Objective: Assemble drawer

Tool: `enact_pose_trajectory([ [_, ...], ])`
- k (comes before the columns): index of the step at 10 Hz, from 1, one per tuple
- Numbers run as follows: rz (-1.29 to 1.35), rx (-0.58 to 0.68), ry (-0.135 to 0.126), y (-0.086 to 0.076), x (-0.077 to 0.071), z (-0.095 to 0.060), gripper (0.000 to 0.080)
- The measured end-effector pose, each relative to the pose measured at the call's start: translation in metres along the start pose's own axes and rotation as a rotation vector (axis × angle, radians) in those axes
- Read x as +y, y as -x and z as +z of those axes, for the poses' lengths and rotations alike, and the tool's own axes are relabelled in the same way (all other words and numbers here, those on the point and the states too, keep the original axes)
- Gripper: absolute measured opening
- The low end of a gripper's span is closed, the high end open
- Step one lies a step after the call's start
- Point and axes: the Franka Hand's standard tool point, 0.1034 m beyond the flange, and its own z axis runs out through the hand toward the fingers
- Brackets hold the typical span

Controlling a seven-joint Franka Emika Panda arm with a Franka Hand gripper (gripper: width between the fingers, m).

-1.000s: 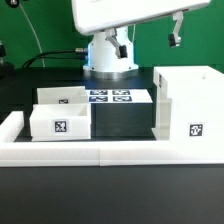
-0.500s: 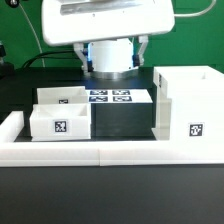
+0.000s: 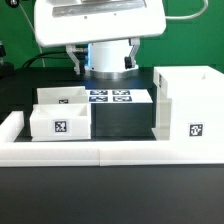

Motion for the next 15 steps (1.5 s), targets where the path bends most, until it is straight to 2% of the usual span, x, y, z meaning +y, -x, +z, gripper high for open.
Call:
enact_pose_trajectory([
  [2,0.018,-0.050,-0.008,0.013,0.005,0.008,0.0649],
  [5,0.053,-0.110,-0.009,0.033,0.015,0.031,0.0649],
  [7,0.057,-0.103,0.015,0.046,0.025,0.043,0.0649],
  [11,0.056,-0.102,0.014,0.045,0.027,0.042,0.0649],
  [12,0.056,-0.143,-0.010,0.052,0.035,0.041,0.0649],
  [13,0.073,-0.155,-0.014,0.062,0.043,0.043,0.0649],
  [15,0.030,-0.183,-0.020,0.077,0.045,0.052,0.0649],
])
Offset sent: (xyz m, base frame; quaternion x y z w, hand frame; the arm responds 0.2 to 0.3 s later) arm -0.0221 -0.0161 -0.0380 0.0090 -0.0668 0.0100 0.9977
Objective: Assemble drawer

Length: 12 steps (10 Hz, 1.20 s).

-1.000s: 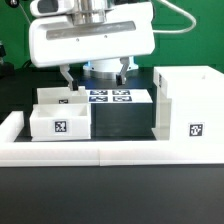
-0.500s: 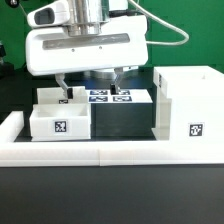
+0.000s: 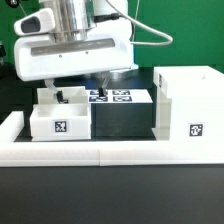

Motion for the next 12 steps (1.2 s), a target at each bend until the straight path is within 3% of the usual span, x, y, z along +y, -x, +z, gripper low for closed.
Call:
enact_pose_trajectory([
  [3,-0.001,0.004,0.029,0.005,0.004,0.021,0.0649],
  [6,0.003,0.008,0.044,0.006,-0.003,0.039,0.0649],
  [11,0.007,0.007,0.055,0.012,0.000,0.045,0.0649],
  [12,0.007,0.007,0.055,0.012,0.000,0.045,0.0527],
])
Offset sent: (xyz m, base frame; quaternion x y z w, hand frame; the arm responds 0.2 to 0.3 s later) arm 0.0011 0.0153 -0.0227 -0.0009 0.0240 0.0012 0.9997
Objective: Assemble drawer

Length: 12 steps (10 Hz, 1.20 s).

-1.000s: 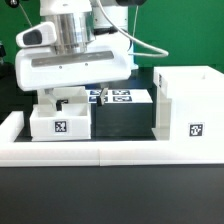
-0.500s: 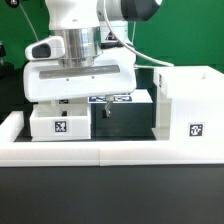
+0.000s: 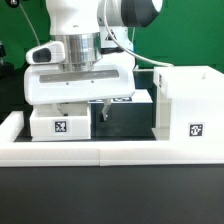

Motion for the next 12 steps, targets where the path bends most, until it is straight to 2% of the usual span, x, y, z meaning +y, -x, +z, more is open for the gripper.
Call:
enact_pose_trajectory([
  [2,0.000,0.000,0.000,0.0000,0.0001,0.0000,0.0252],
  [3,0.000,0.000,0.000,0.0000,0.0001,0.0000,0.0252],
  [4,0.000,0.000,0.000,0.0000,0.0001,0.0000,0.0079],
  [5,0.000,0.003,0.001,-0.0009,0.0005,-0.0006,0.0042],
  [11,-0.006,0.005,0.003,-0.0018,0.0006,-0.0017,0.0042],
  [12,-0.025,0.015,0.006,-0.0062,-0.0010,-0.0083,0.0042],
])
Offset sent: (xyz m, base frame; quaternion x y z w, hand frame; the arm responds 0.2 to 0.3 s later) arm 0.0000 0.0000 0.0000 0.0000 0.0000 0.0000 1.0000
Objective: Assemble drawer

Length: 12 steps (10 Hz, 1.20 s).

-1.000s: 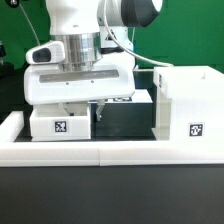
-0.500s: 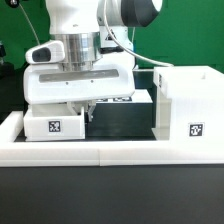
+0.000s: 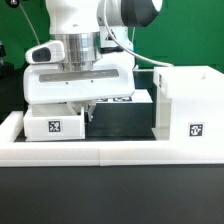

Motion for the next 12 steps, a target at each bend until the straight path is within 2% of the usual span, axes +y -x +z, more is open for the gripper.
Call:
enact_pose_trajectory([
  [2,-0.018,0.005,-0.013,-0.001,-0.006,-0.018,0.0042],
  [3,0.012,0.010,-0.019,0.005,0.000,-0.023,0.0042],
  [5,-0.015,0.001,-0.018,0.006,-0.001,-0.018,0.0042],
  [7,-0.294,0.010,0.002,0.005,0.005,-0.016,0.0042],
  [9,-0.525,0.007,0.020,-0.011,-0.010,-0.023,0.0042],
  [10,-0.618,0.011,0.037,-0.016,-0.015,-0.024,0.0042],
  [11,-0.687,0.022,0.050,-0.017,-0.015,-0.028,0.0042],
  [12,-0.738,0.016,0.049,-0.015,-0.011,-0.026,0.0042],
])
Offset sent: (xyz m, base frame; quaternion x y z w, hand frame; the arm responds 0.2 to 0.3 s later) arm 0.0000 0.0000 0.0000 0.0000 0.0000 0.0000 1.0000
